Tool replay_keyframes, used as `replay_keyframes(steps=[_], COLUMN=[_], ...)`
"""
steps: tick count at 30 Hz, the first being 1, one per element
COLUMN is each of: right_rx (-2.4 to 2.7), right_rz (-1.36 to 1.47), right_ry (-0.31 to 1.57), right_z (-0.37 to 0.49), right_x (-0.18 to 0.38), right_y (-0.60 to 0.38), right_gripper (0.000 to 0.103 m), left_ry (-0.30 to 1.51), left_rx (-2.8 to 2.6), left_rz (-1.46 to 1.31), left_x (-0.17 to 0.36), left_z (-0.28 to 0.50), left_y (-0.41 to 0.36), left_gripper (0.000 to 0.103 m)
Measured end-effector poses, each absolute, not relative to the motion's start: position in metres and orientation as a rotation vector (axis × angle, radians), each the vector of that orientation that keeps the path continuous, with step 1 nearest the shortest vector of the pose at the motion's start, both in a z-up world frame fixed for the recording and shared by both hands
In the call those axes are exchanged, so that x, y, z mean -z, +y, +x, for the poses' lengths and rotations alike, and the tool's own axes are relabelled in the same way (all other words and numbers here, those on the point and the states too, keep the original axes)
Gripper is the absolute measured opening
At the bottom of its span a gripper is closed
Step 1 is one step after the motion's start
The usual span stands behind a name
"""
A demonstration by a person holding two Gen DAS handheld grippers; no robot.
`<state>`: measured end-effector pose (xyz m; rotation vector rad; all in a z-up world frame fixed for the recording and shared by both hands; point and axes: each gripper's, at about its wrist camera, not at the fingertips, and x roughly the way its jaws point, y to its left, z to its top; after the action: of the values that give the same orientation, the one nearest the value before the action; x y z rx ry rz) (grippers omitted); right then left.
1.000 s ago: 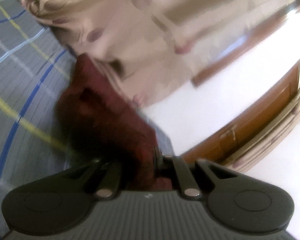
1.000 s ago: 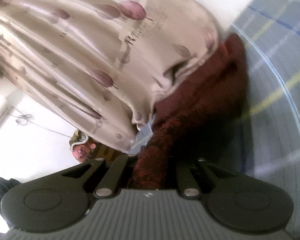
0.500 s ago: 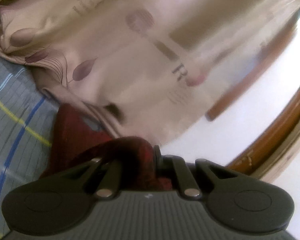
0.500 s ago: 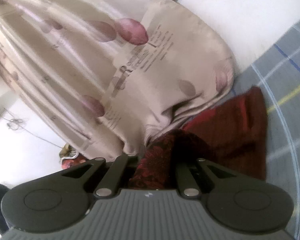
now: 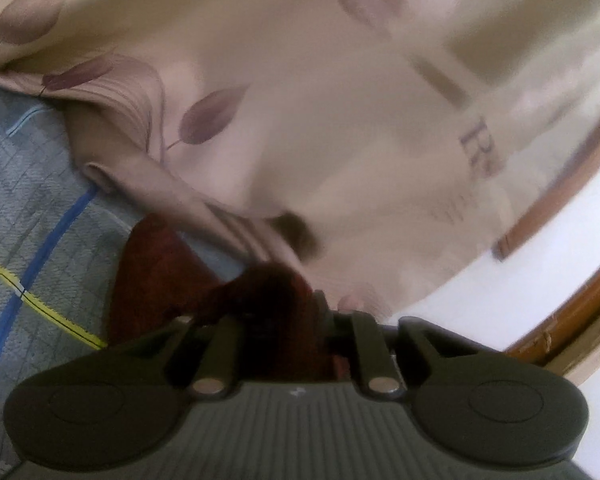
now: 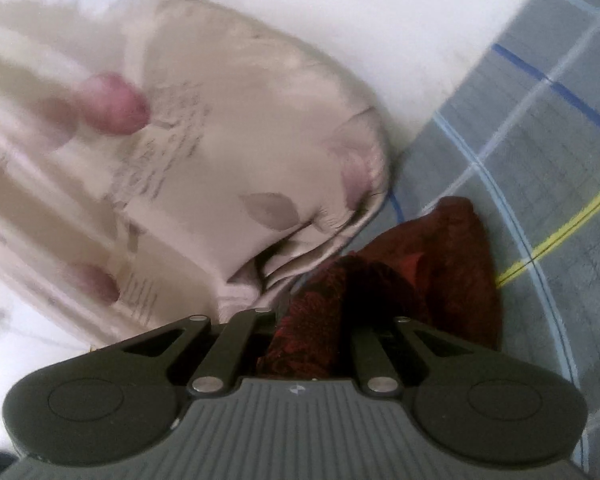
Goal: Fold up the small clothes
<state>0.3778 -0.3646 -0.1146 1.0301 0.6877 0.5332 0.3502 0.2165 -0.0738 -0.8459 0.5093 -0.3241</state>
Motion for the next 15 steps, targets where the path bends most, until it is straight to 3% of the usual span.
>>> replay_keyframes(steps=[2, 3, 4, 5, 8, 11, 15], right_rx=[-0.525, -0.518, -0.513, -0.512, -0.475, -0.481, -0.516], right_rz=[1.051, 1.071, 1.106, 1.148, 1.283, 1.430, 1.249], right_ry=[0.695, 0.700, 0.705, 0.705, 0.620, 0.510, 0.530], right_z=[0.386, 0.390, 0.393, 0.396, 0.395, 0.387, 0.367], right_x=[0.124, 0.129, 0.134, 0.139, 0.147, 0.151, 0.128], right_y=[-0.363, -0.363, -0.364, -0.366, -0.378, -0.394, -0.398], right_gripper=[0.018, 0.021, 0.035, 0.053, 0.083, 0.088, 0.088], left_ry=[0.498, 0.484, 0.449, 0.386, 0.292, 0.347, 0.455], left_rx=[0.319, 0.311, 0.284, 0.251, 0.224, 0.209, 0.241], left_rz=[-0.875, -0.900, -0.926, -0.951, -0.960, -0.885, -0.703], left_x=[0.074, 0.073, 0.071, 0.069, 0.060, 0.053, 0.055], left_z=[0.355, 0.355, 0.352, 0.347, 0.341, 0.340, 0.327], left_y=[0.221, 0.225, 0.228, 0.232, 0.242, 0.243, 0.237], left_gripper=[0.051, 0.081, 0.095, 0.097, 0.101, 0.101, 0.101])
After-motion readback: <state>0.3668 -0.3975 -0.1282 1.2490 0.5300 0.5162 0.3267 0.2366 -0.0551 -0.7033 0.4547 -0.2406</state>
